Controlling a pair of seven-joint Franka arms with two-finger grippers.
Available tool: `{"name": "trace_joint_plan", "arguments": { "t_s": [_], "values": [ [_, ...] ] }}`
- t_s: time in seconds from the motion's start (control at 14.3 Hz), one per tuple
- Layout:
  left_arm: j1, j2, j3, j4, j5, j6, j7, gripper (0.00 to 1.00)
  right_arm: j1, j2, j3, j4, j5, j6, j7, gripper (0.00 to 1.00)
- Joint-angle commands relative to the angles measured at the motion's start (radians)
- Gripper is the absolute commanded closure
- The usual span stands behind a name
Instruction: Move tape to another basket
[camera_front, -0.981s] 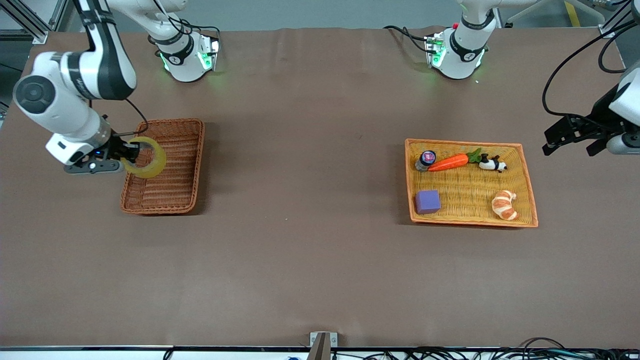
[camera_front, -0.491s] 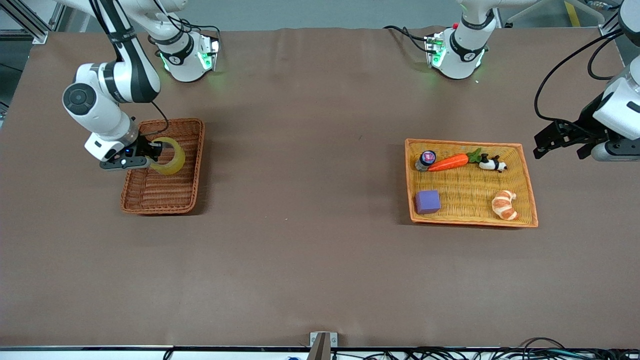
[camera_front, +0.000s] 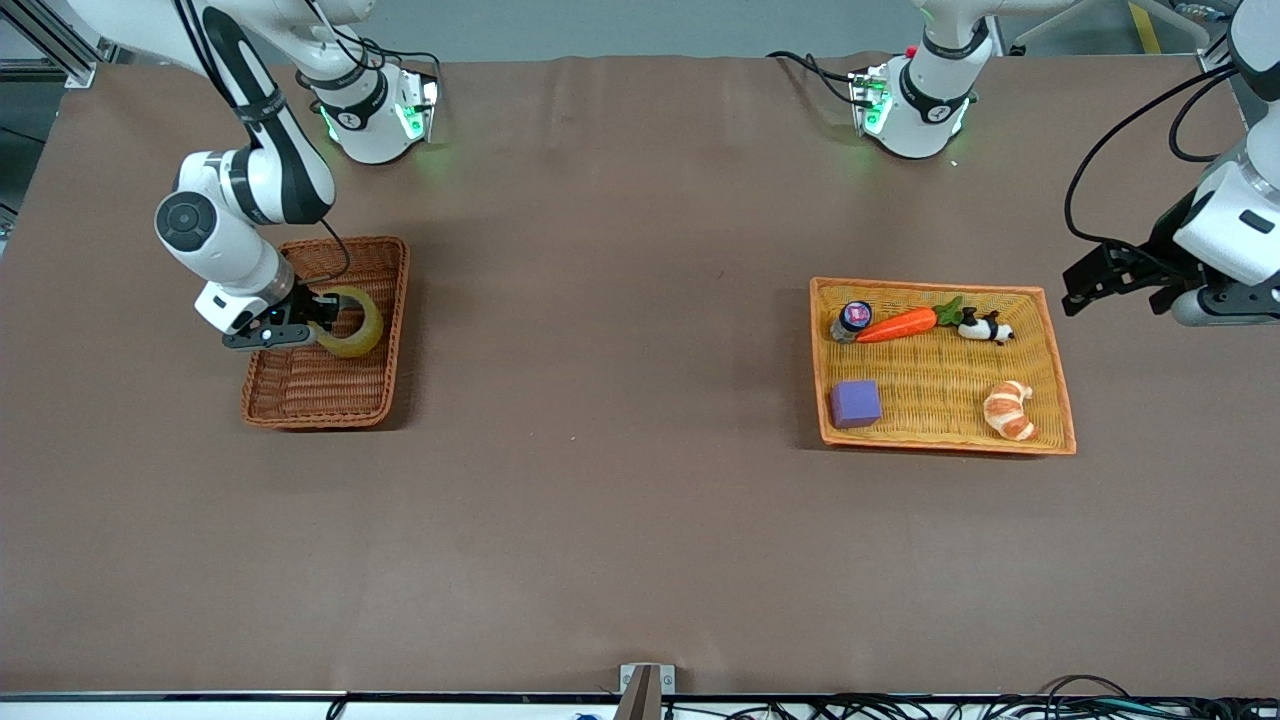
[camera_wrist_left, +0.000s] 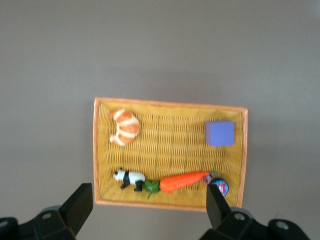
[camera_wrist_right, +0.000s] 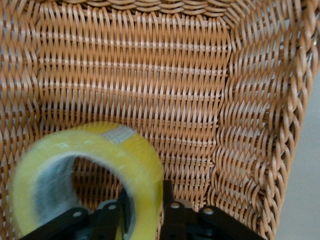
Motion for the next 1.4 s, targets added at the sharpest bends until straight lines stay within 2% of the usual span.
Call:
{"name": "trace_joint_plan", "arguments": {
  "t_s": [0.0, 0.14, 0.28, 0.42, 0.84, 1.12, 1.33],
  "values": [
    [0.002, 0.006, -0.023, 0.019, 0.022, -0.042, -0.018, 0.00, 0.000, -0.026, -0.004, 0.017, 0.018, -0.013, -0.011, 0.00],
    [0.005, 0.006, -0.025, 0.024, 0.012, -0.040, -0.002, 0.00, 0.000, -0.056, -0.004, 0.078, 0.018, -0.063, -0.011, 0.00],
    [0.005, 0.011, -0.025, 0.028, 0.012, -0.037, 0.000, 0.00, 0.003, -0.093, -0.001, 0.224, 0.018, -0.245, -0.014, 0.00],
    [0.004, 0.014, -0.024, 0.028, 0.017, -0.028, 0.000, 0.00, 0.001, -0.112, -0.001, 0.398, 0.020, -0.484, -0.011, 0.00],
    [0.004, 0.015, -0.024, 0.042, 0.020, -0.026, 0.001, 0.00, -0.002, -0.112, -0.004, 0.781, 0.074, -0.891, 0.000, 0.00],
    [0.002, 0.014, -0.024, 0.054, 0.022, -0.028, -0.005, 0.00, 0.000, -0.110, -0.001, 1.002, 0.075, -1.081, 0.002, 0.00],
    [0.007, 0.018, -0.022, 0.087, 0.023, -0.030, -0.014, 0.00, 0.000, -0.127, -0.013, 1.025, 0.118, -1.091, 0.002, 0.00]
  ]
}}
